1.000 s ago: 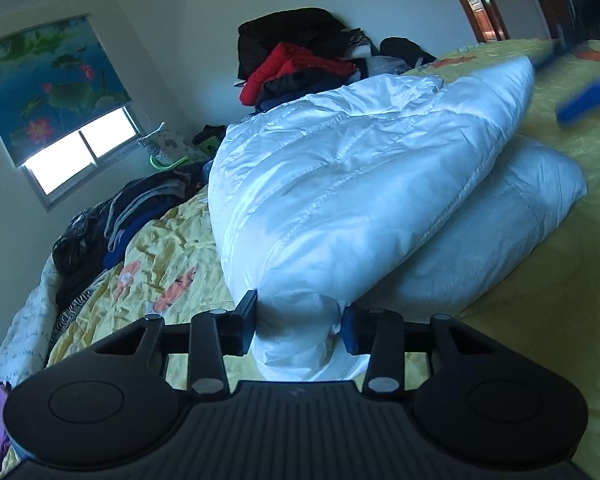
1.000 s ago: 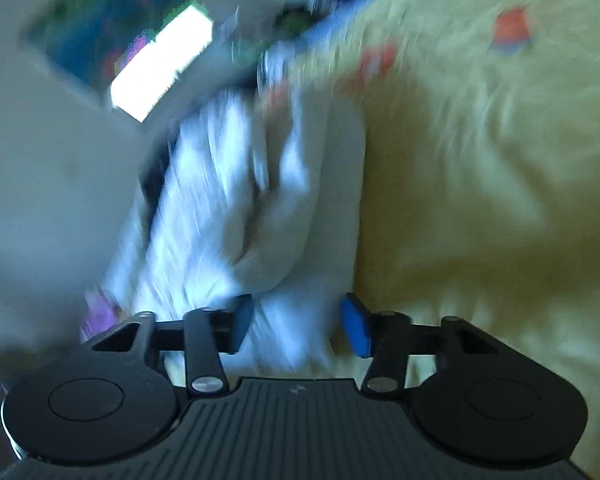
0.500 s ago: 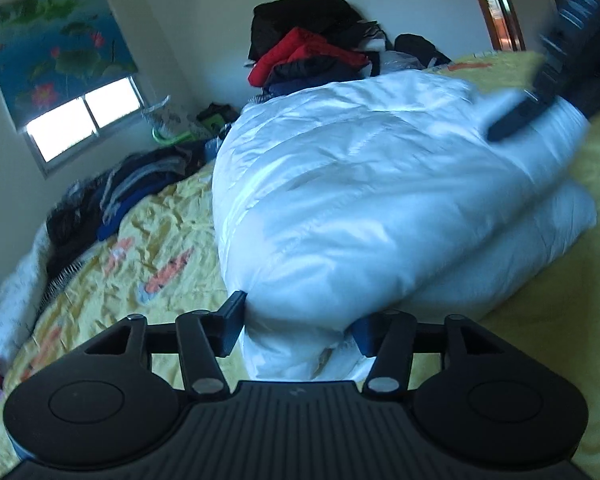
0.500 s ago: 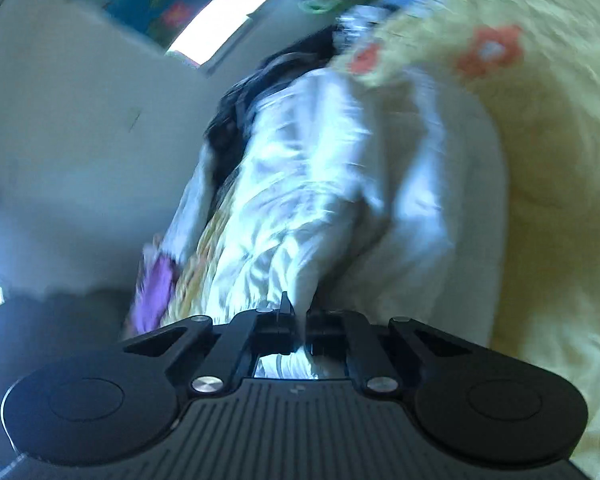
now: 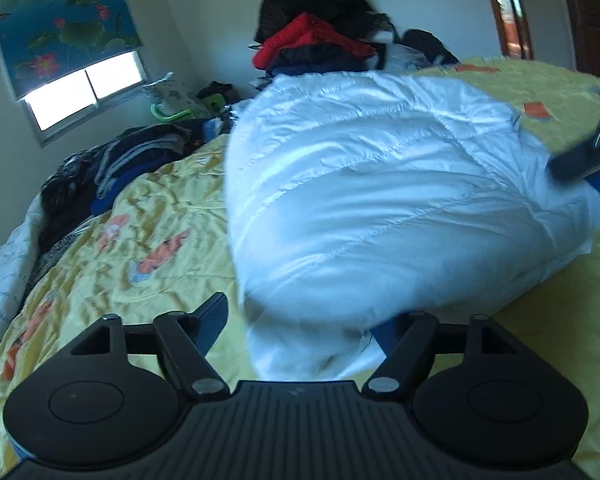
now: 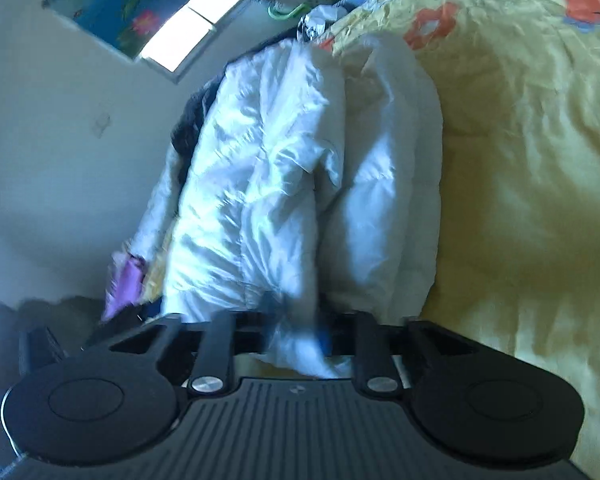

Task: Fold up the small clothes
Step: 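Open both tools and withdraw them from the folded jacket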

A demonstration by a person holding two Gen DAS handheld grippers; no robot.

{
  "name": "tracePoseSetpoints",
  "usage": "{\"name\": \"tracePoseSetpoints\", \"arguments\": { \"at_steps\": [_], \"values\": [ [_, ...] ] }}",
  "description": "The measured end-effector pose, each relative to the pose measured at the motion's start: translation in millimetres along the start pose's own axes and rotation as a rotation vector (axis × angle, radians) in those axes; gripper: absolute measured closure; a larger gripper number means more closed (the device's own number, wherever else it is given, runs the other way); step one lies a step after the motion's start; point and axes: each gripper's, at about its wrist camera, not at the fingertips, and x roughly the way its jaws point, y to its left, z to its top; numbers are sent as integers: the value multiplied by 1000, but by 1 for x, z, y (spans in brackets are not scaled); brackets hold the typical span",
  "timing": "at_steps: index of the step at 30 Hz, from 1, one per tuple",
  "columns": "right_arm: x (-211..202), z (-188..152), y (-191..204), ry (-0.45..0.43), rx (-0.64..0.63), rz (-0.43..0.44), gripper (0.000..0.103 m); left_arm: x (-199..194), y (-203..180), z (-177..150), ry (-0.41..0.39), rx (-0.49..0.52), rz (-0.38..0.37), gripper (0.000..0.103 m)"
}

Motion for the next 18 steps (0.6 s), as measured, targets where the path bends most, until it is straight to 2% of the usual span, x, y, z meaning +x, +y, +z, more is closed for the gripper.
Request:
{"name": "tracePoseSetpoints", "arguments": {
  "at_steps": [1,2,5,7,9,10,15,17,18],
  "values": [
    [-13,-3,6,-38,-14,-28,32,-7,1,-1,9,-34,6,19],
    [-24,-7,14,-76,-41,-61,21,-16,3,-3,25,-83,4,17],
    [-57,-29,44,-187,-175,-173,16,-37,3,-9,80,-234,-24,17],
    [-70,-48,60,-235,-204,-234,11,-49,2,-12,137,-342,-17,17],
    [-71,-65,73,-239,-208,-286,5,-59,3,-16,182,-434,-29,17],
    [-68,-77,80,-225,-239,-314,4,-66,2,-18,180,-463,-41,17],
    [-47,-112,115,-255,-399,-514,1,-100,3,-17,97,-444,42,17],
    [-49,-116,115,-267,-365,-555,1,-112,6,-19,72,-466,47,17],
    [-49,-115,114,-245,-338,-568,1,-117,7,-21,62,-471,43,17]
  ]
}}
